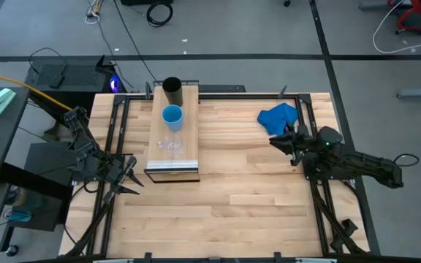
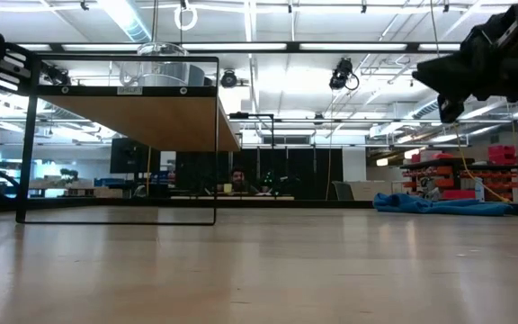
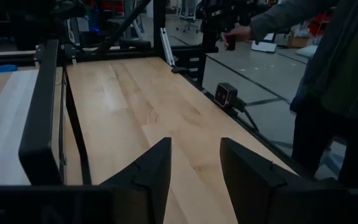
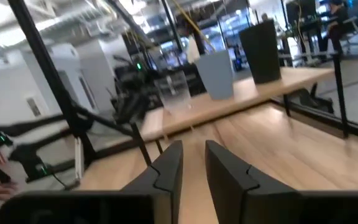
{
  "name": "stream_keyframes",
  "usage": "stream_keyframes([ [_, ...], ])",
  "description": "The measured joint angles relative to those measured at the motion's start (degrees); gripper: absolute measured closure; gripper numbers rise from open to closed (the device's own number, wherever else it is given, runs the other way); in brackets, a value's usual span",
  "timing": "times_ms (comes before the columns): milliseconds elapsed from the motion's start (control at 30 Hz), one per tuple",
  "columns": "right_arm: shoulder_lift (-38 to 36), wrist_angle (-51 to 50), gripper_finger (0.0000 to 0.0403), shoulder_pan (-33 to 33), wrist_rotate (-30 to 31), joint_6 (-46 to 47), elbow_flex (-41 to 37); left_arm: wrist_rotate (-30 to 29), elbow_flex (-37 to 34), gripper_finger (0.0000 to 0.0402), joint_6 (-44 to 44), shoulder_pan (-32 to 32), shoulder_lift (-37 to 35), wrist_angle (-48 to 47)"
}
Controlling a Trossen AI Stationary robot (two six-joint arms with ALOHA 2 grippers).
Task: Stack small to large cups/mugs on shelf
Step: Return to Home Position
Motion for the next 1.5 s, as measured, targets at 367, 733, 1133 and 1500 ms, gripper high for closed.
stream_keyframes([
  [367, 0.2, -3.9, 0.0328, 0.0, 5.6, -7.2, 0.0, 0.0, 0.0, 0.0249, 0.0, 0.0, 0.0, 0.0],
  [733, 0.3, -5.7, 0.0328, 0.0, 21.3, -11.7, 0.0, 0.0, 0.0, 0.0262, 0.0, 0.0, 0.0, 0.0],
  [1133, 0.3, -5.6, 0.0328, 0.0, 21.4, -12.6, 0.0, 0.0, 0.0, 0.0251, 0.0, 0.0, 0.0, 0.0],
  [1500, 0.3, -5.6, 0.0328, 0.0, 21.4, -12.6, 0.0, 0.0, 0.0, 0.0263, 0.0, 0.0, 0.0, 0.0],
])
